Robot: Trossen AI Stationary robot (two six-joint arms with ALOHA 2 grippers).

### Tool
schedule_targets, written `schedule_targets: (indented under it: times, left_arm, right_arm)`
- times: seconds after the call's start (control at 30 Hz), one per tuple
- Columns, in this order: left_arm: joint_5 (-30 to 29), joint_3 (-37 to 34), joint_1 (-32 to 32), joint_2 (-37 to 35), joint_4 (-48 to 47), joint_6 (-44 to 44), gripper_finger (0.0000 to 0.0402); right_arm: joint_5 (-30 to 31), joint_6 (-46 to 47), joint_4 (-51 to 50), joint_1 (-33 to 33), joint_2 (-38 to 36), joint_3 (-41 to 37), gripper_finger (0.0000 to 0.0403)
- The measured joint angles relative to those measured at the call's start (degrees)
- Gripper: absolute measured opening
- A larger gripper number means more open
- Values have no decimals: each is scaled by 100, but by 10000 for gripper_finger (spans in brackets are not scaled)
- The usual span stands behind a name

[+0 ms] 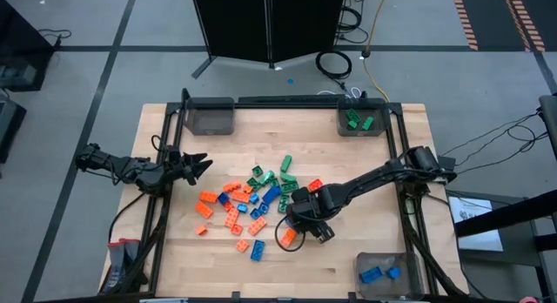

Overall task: Sort blocks
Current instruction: Put the blue game piece into the bottom black bin

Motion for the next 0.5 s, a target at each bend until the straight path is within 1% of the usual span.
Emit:
schedule_targets:
  times: [0.27, 0.5]
  left_arm:
    - [0, 0, 0, 24, 2, 0, 303]
    - [22, 0, 0, 25, 1, 0, 303]
  right_arm:
    - [2, -92, -25, -123, 111, -2, 247]
    - [-105, 100, 33, -127, 100, -179, 246]
